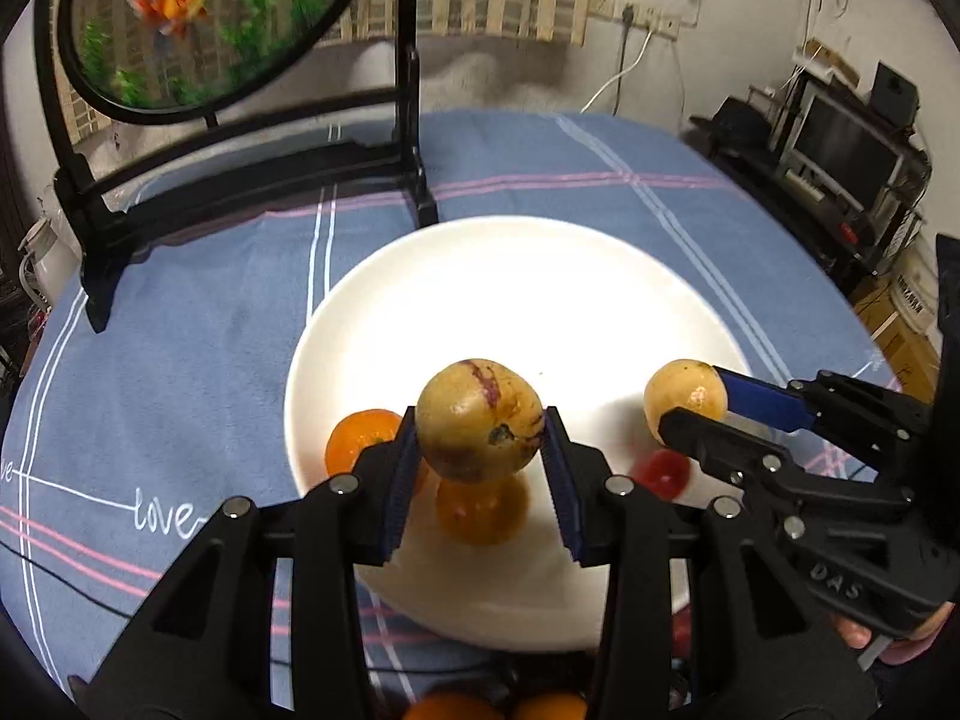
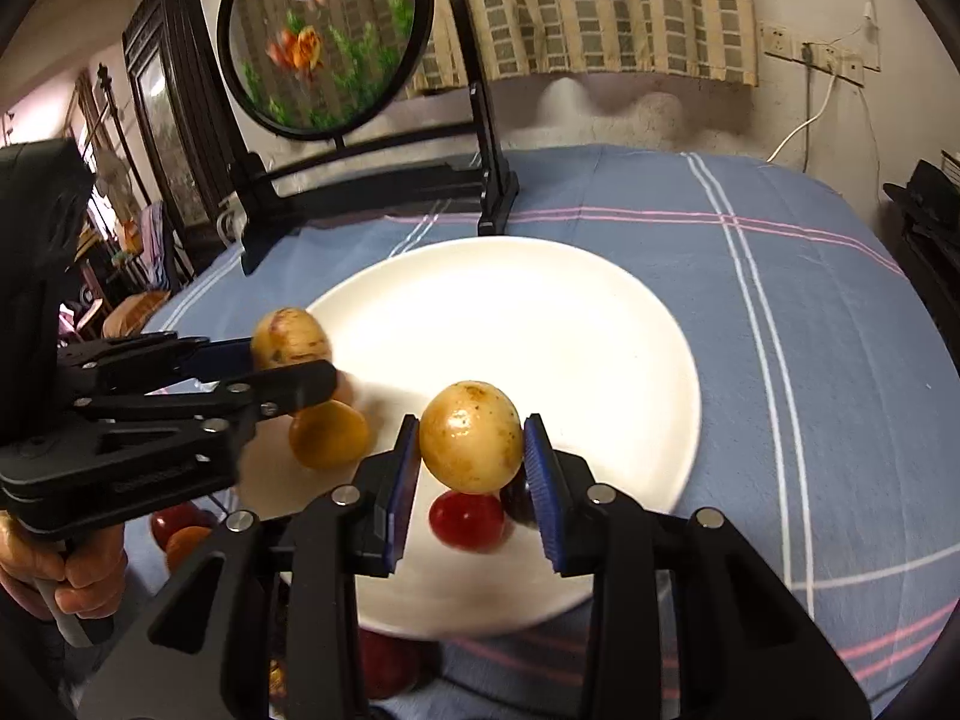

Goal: Organize fruits
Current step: 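Grasp the speckled pale fruit with the left tool while the right carries its fruit to the plate, then release both pale fruits onto the plate and withdraw both tools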

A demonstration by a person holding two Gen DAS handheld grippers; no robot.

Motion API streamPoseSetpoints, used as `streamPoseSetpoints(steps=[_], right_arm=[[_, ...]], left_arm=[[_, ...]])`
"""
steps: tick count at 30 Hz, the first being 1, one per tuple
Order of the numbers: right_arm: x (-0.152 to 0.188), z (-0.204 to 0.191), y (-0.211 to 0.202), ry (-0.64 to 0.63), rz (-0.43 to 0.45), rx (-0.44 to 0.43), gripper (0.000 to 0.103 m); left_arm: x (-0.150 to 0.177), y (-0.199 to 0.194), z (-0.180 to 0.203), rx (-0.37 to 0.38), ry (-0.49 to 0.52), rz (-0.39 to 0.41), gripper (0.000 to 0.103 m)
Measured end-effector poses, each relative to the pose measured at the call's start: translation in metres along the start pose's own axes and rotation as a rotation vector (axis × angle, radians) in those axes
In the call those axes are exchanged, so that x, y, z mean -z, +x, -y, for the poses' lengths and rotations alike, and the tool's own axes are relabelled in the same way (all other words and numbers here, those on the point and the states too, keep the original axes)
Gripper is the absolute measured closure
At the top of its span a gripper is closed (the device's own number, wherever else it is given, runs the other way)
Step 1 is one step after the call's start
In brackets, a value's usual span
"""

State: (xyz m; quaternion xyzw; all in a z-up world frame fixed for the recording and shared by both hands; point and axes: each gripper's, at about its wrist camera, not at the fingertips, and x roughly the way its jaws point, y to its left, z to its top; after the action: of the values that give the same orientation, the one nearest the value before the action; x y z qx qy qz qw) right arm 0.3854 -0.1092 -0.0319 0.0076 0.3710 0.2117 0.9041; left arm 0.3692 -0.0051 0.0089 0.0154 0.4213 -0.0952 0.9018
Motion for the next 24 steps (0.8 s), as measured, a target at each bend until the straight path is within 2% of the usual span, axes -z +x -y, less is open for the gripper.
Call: streamPoseSetpoints(steps=[1, 3, 4, 6, 11, 15, 19, 22, 24], right_arm=[[0.0, -0.001, 0.002, -0.01, -0.013, 0.004, 0.066], [0.001, -0.004, -0.001, -0.022, -0.022, 0.014, 0.059], [0.002, -0.006, -0.008, -0.025, -0.01, 0.016, 0.052], [0.005, -0.009, -0.027, -0.036, 0.029, 0.015, 0.045], [0.031, -0.02, -0.07, -0.086, 0.074, 0.035, 0.045], [0.068, -0.033, -0.091, -0.127, 0.059, 0.024, 0.045], [0.107, -0.045, -0.092, -0.165, -0.012, 0.005, 0.045], [0.121, -0.052, -0.088, -0.186, -0.067, 0.002, 0.045], [0.123, -0.057, -0.088, -0.206, -0.066, 0.01, 0.045]], left_arm=[[0.0, 0.003, 0.0, -0.005, -0.003, -0.009, 0.061], [0.001, -0.002, -0.003, -0.032, -0.01, 0.011, 0.036], [0.003, -0.011, -0.003, -0.042, -0.013, 0.04, 0.032], [0.009, -0.028, -0.009, -0.05, -0.012, 0.083, 0.022], [0.04, -0.077, -0.02, -0.043, -0.03, 0.148, 0.01], [0.077, -0.096, -0.027, -0.057, -0.043, 0.159, 0.008], [0.114, -0.102, -0.033, -0.062, -0.053, 0.15, 0.008], [0.128, -0.1, -0.037, -0.06, -0.071, 0.123, 0.008], [0.132, -0.102, -0.037, -0.049, -0.069, 0.122, 0.008]])
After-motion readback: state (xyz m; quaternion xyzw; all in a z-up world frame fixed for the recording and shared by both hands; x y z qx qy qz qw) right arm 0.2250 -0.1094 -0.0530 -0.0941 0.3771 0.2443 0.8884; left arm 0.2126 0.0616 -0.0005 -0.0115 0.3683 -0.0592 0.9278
